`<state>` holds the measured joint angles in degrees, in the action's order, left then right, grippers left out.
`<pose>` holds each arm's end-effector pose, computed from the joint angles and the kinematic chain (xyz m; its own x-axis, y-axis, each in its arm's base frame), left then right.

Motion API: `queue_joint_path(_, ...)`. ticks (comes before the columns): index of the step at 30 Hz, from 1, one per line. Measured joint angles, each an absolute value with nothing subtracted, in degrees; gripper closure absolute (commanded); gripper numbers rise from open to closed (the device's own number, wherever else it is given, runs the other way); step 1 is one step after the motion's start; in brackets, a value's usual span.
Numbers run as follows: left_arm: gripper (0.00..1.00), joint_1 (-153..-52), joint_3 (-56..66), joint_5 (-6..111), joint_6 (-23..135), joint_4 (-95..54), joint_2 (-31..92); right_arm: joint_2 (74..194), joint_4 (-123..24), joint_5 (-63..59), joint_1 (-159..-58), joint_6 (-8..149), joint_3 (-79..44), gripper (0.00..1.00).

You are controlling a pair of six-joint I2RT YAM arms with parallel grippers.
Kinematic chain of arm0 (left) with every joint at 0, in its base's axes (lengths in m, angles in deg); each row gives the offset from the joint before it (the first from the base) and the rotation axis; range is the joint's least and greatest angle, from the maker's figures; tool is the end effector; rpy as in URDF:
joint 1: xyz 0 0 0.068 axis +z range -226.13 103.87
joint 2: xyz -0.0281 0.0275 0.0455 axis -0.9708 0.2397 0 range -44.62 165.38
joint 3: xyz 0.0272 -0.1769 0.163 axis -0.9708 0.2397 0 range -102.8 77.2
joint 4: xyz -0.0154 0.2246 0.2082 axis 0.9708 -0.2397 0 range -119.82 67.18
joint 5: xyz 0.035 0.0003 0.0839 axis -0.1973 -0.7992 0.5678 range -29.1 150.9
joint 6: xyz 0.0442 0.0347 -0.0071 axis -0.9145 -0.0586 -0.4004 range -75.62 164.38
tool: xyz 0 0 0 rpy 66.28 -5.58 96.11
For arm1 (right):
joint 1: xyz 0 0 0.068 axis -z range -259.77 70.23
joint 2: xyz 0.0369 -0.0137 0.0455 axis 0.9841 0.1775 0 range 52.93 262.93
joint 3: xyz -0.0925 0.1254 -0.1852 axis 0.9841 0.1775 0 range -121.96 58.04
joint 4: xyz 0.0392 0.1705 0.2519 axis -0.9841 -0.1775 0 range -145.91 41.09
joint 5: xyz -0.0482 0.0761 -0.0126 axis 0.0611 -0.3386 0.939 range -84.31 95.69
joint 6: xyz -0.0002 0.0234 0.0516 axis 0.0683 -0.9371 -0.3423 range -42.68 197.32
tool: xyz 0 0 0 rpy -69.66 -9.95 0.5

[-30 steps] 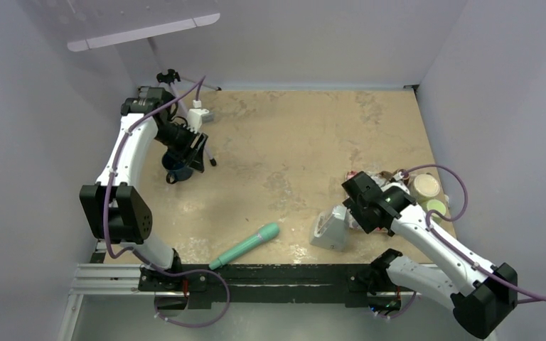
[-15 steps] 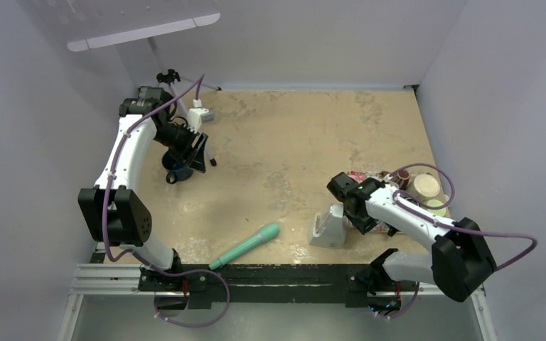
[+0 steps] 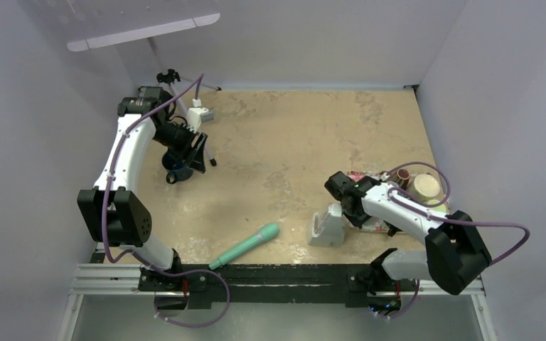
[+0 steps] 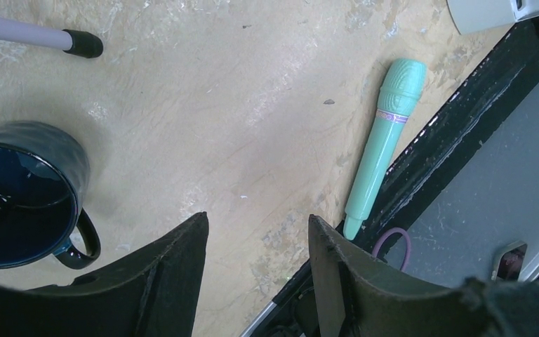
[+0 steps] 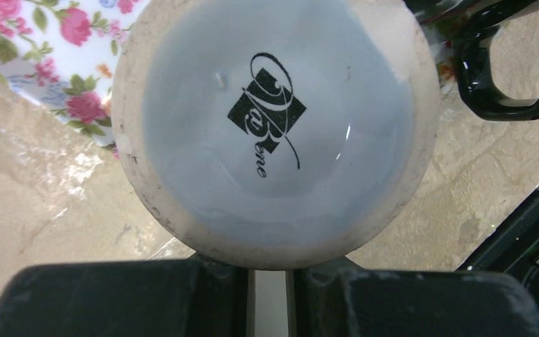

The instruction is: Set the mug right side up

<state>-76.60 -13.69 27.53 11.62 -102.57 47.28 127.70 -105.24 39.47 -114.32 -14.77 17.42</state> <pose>0.3384 -0.0246 0.2946 -0.7785 0.4582 -0.4289 0.6141 0.6973 -0.3696 0.2053 0.1147 0.1158 -0.4448 0.7022 -0.5559 0.8405 0.5418 0.0118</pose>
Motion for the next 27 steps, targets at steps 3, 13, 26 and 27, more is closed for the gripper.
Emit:
queue_joint_path(3,0.4,-76.6,-13.87,27.03,11.78,-102.89,47.28,125.05,-104.21,38.73,-114.28,-12.79,17.42,1.0)
queue_joint_path(13,0.34,-76.6,-16.25,20.58,20.17,-101.3,47.28,108.77,-101.46,37.33,-114.28,0.98,11.28,1.0)
queue_joint_path(26,0.12,-79.77,-17.14,-1.75,57.17,-75.51,45.58,114.47,-80.37,24.37,-114.28,27.24,-11.37,1.0)
queue_joint_path(27,0.12,-80.53,-17.17,-2.54,59.36,-73.34,45.56,114.82,-76.96,20.87,-114.28,27.58,-11.24,1.0)
